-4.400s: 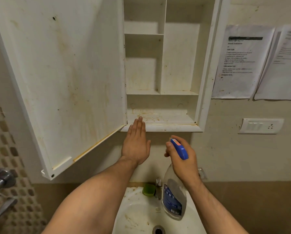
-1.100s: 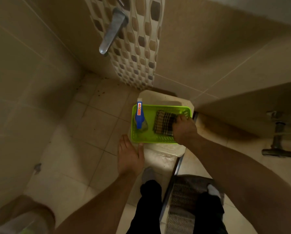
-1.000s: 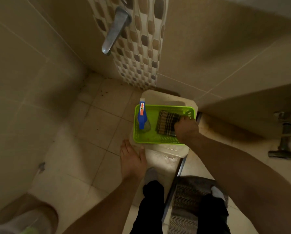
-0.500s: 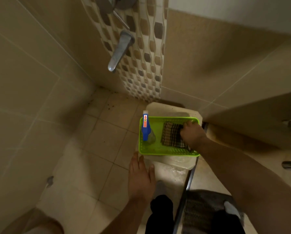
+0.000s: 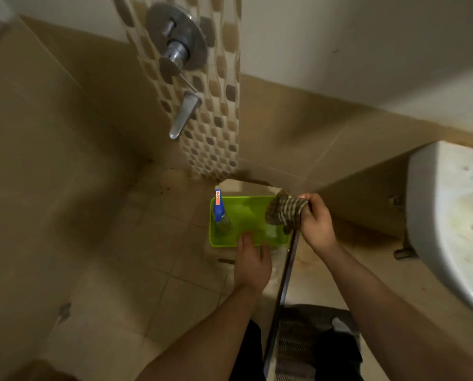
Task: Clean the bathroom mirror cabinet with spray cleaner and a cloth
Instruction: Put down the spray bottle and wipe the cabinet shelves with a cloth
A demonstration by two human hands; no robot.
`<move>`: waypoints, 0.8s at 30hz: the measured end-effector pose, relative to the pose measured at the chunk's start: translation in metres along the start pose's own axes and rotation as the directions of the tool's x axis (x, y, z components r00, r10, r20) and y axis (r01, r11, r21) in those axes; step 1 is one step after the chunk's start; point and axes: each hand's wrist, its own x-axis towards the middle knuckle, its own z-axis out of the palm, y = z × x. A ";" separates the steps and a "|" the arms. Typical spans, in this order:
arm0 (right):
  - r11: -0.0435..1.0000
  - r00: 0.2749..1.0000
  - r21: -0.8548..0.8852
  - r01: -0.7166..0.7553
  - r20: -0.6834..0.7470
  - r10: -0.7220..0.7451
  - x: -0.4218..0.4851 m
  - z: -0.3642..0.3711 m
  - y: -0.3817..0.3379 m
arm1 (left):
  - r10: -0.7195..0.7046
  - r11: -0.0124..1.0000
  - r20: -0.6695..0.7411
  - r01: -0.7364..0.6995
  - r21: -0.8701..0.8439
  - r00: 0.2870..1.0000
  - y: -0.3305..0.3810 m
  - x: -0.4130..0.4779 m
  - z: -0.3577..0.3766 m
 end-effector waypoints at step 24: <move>0.929 0.853 0.123 -0.350 0.452 0.262 -0.192 -0.424 -0.031 | 0.277 0.961 0.643 -0.194 -0.198 0.714 0.319 -0.177 0.117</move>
